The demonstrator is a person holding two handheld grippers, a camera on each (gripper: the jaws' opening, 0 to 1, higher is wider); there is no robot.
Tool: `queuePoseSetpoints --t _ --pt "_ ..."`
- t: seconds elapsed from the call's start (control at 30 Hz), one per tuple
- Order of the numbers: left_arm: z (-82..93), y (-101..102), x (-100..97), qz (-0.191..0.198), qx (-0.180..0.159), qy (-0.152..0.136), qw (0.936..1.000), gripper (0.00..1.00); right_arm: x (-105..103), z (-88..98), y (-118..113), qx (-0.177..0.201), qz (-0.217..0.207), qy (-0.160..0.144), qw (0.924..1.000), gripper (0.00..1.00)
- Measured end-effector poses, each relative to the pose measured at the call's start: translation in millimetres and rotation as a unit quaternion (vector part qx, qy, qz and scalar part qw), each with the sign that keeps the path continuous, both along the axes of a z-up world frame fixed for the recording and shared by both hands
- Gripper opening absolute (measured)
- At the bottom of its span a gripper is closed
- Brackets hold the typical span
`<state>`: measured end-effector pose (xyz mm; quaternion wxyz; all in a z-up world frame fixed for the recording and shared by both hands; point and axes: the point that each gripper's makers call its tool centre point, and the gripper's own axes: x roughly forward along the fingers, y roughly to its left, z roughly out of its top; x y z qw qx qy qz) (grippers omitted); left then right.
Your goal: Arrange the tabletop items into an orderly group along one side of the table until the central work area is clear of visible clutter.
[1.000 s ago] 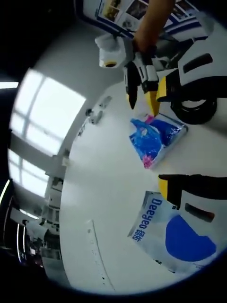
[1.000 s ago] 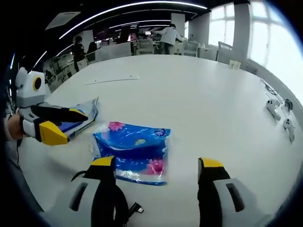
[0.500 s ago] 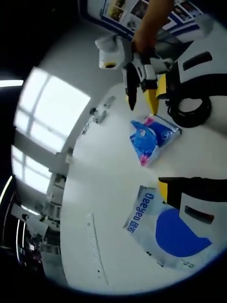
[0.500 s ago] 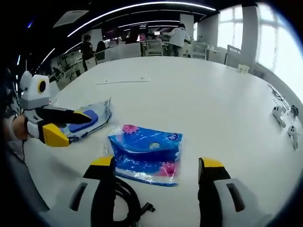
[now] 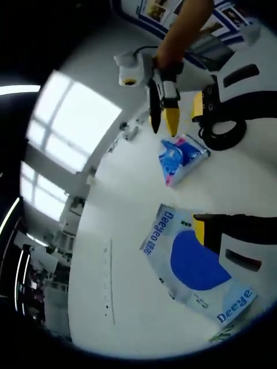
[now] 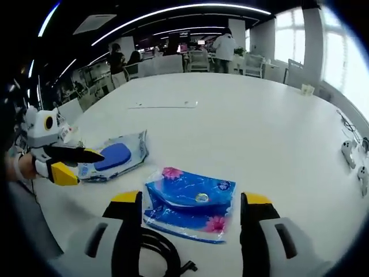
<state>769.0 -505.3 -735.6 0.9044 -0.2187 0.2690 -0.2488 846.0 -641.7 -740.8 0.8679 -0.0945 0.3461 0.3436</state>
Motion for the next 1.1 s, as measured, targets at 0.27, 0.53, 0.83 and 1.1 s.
queuePoseSetpoints --t 0.27,0.53,0.83,1.1 --pt "3.2 24 -26.1 0.036 -0.008 0.003 0.9993 0.59 3 0.7 33 -0.006 0.042 0.001 0.9991 0.65" --pt "-4.6 49 -49.5 0.067 -0.014 0.019 0.9975 0.57 5 4.0 69 -0.002 0.085 0.0 0.9964 0.65" --pt "-5.2 75 -63.3 0.097 -0.004 0.019 0.9951 0.52 7 2.2 106 -0.005 0.135 -0.001 0.9908 0.61" --pt "-24.9 96 -77.3 0.137 -0.004 0.048 0.9895 0.47 10 2.4 127 0.004 0.155 0.002 0.9879 0.57"
